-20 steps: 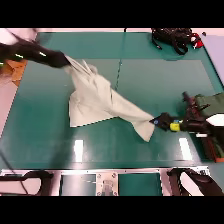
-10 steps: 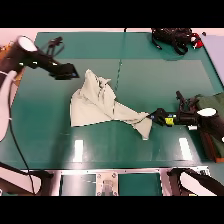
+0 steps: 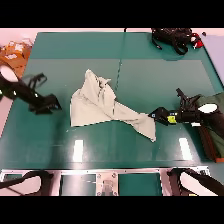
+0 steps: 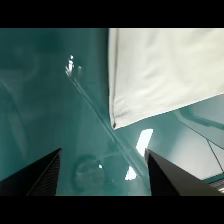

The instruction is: Fold the shirts.

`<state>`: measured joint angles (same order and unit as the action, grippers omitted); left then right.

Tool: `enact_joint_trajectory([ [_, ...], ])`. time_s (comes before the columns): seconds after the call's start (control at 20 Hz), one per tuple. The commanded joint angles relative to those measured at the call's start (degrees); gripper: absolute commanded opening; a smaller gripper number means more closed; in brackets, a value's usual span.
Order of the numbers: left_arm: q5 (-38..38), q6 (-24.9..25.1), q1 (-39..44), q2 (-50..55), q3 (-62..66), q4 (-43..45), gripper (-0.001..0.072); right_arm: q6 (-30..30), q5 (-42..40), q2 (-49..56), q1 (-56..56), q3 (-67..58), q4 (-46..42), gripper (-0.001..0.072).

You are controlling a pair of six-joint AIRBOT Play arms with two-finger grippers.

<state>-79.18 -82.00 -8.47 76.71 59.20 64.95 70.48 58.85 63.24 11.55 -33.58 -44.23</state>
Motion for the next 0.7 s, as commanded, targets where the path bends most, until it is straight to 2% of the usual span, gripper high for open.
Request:
enact_joint_trajectory([
  [0.0, 11.65, 4.39, -0.33, -2.58, -14.58, -7.63, 0.0599, 2.89, 2.12, 0.04, 0.02, -0.13, -5.4, 0.0514],
  [0.1, 18.51, 6.97, -0.33, -2.58, -18.12, -13.22, 0.0599, 2.86, 2.73, 0.04, 0.0, -0.13, -5.38, 0.0514],
  [0.2, 21.99, 9.79, 1.09, -2.05, -20.33, -18.93, 0.0599, 2.86, 2.73, 0.04, 0.0, -0.13, -5.38, 0.0513],
  [0.4, 27.34, 10.99, 8.5, 2.05, -21.44, -23.12, 0.0597, 2.82, 4.5, 0.04, -0.02, -0.13, -5.42, 0.0514],
  [0.45, 27.74, 12.61, 9.16, 2.58, -21.33, -24.48, 0.0413, 2.82, 5.75, 0.04, -0.02, -0.13, -5.64, 0.0514],
  [0.5, 27.32, 14.86, 9.22, 2.58, -20.81, -24.63, 0.0088, 2.84, 6.93, 0.04, -0.02, -0.13, -6.34, 0.0517],
  [0.55, 26.1, 15.54, 9.07, 2.54, -19.82, -23.54, 0.002, 2.86, 7.96, 0.04, -0.02, -0.13, -7.52, 0.0552],
  [0.65, 22.67, 14.32, 8.02, 2.29, -17.84, -19.96, 0.002, 2.86, 8.68, 0.04, -0.02, 0.28, -8.35, 0.0552],
])
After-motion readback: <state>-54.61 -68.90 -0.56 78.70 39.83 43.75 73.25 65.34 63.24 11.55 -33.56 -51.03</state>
